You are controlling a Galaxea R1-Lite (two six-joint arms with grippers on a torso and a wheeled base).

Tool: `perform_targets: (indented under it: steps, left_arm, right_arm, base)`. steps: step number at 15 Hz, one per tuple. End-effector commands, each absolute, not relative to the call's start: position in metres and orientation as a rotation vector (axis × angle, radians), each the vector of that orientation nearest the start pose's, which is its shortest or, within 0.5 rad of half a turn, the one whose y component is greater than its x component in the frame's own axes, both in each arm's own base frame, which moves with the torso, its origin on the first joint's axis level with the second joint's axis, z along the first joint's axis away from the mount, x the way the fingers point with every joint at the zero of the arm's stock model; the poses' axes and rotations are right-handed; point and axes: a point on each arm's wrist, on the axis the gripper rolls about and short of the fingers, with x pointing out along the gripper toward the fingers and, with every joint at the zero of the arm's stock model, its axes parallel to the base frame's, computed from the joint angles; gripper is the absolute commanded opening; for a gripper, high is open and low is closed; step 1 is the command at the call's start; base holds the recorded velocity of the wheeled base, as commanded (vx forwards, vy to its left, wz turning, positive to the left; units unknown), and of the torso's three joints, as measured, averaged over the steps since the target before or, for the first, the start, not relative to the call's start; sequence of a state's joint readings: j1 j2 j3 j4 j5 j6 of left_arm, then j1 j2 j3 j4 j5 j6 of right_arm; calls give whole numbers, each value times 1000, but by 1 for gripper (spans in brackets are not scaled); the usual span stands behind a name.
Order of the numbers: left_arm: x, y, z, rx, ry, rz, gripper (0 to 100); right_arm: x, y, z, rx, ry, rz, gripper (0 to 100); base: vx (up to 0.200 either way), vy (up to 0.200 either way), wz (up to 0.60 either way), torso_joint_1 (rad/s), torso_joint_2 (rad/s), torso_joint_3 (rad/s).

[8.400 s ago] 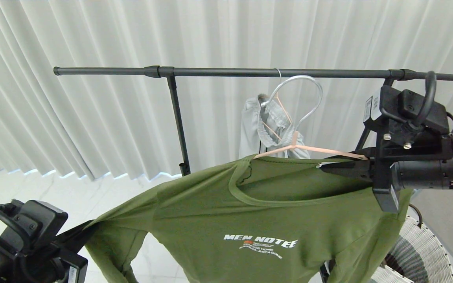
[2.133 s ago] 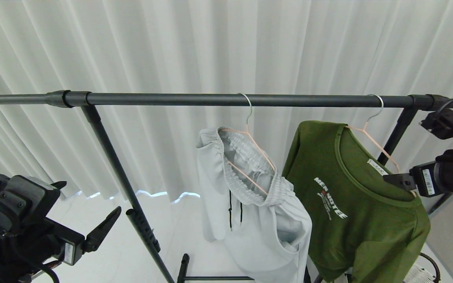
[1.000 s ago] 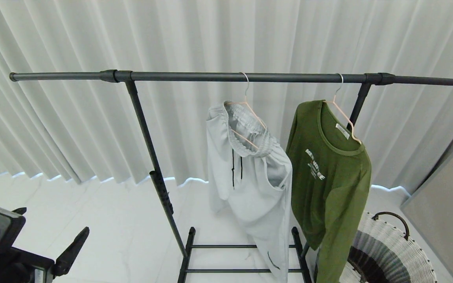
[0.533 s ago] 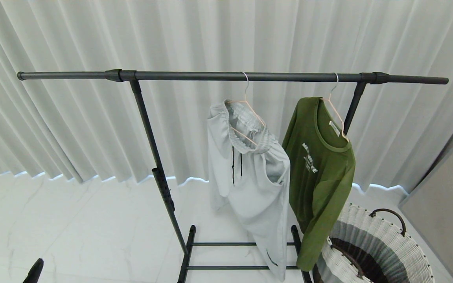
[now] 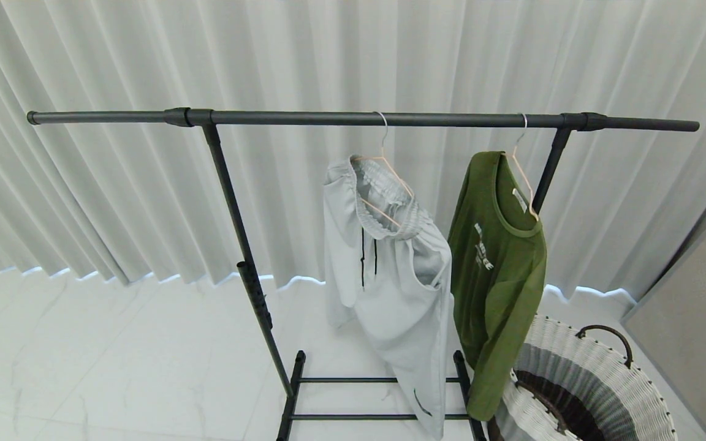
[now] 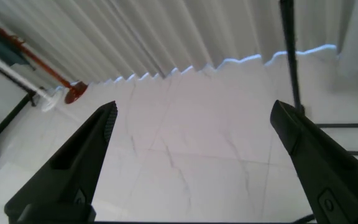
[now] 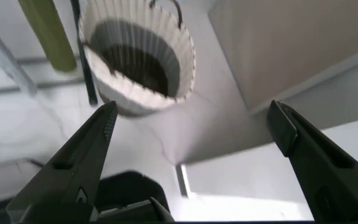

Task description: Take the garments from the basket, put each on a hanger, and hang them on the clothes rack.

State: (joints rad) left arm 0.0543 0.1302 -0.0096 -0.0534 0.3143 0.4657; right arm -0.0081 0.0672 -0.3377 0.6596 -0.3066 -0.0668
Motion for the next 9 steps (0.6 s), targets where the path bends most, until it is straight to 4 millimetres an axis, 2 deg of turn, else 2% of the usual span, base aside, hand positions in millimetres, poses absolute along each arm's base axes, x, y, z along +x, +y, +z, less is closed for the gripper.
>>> perform_targets:
  steps: [1, 4, 7, 9]
  left_arm:
    - [-18, 6, 85, 462, 104, 359, 100]
    - [-18, 6, 85, 432, 98, 360, 100]
    - [-18, 6, 83, 248, 73, 367, 100]
    - [-18, 6, 82, 218, 69, 367, 100]
  right_arm:
    - [-64, -7, 95, -101, 341, -294, 100]
    - [-63, -7, 94, -65, 337, -302, 100]
    - [-64, -8, 94, -71, 335, -383, 100]
    - [-64, -9, 94, -22, 325, -429, 100]
  base:
    - [0, 0, 0, 0, 0, 0]
    - [0, 0, 0, 0, 0, 0]
    - [0, 0, 0, 0, 0, 0]
    - [0, 0, 0, 0, 0, 0]
